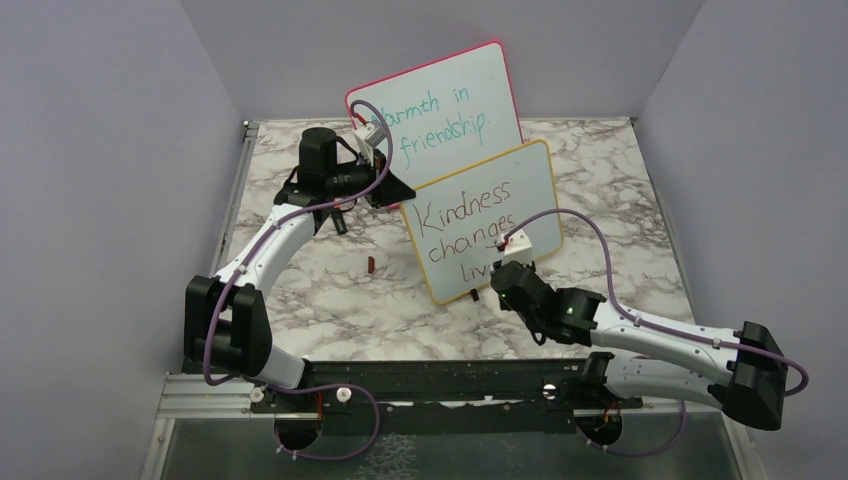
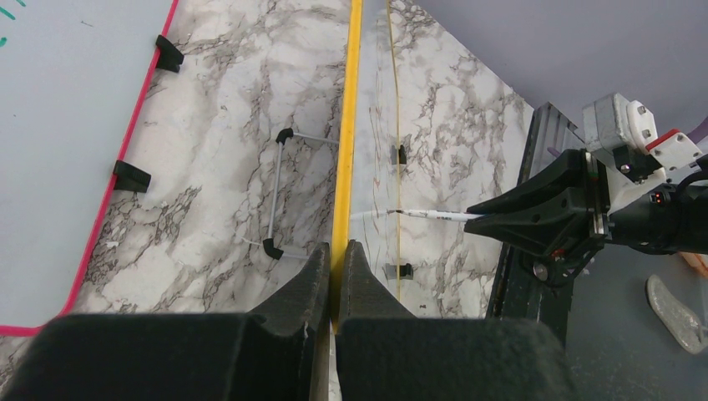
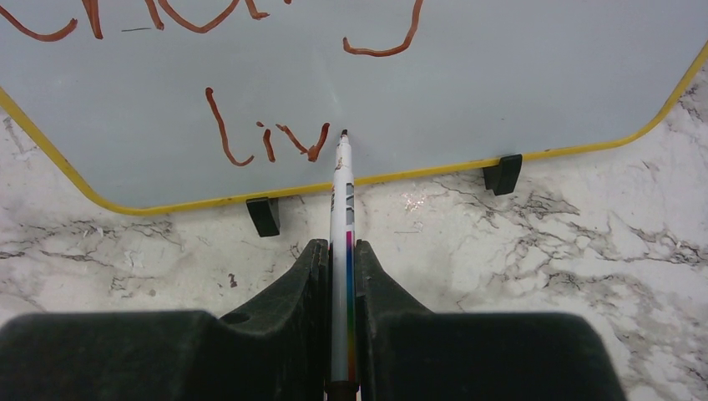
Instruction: Write a sentence on the whiteboard
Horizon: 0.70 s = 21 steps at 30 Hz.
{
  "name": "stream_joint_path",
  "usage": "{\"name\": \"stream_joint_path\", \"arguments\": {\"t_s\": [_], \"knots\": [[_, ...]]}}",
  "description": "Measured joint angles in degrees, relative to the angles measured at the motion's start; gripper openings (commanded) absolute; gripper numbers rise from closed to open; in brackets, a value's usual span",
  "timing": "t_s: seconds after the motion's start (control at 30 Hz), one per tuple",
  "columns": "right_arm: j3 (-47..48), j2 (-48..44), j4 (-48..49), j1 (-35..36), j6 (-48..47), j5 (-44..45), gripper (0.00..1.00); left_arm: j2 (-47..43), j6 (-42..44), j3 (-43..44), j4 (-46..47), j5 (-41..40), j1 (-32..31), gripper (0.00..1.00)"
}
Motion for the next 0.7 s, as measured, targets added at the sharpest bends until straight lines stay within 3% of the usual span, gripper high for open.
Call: {"name": "stream_joint_path", "arguments": {"t_s": [0.7], "knots": [[-0.04,0.46,0.22,-0.90,0.33,-0.50,0.01,0.00,0.00,0.00,-0.07,0.00,0.00,0.00]]}}
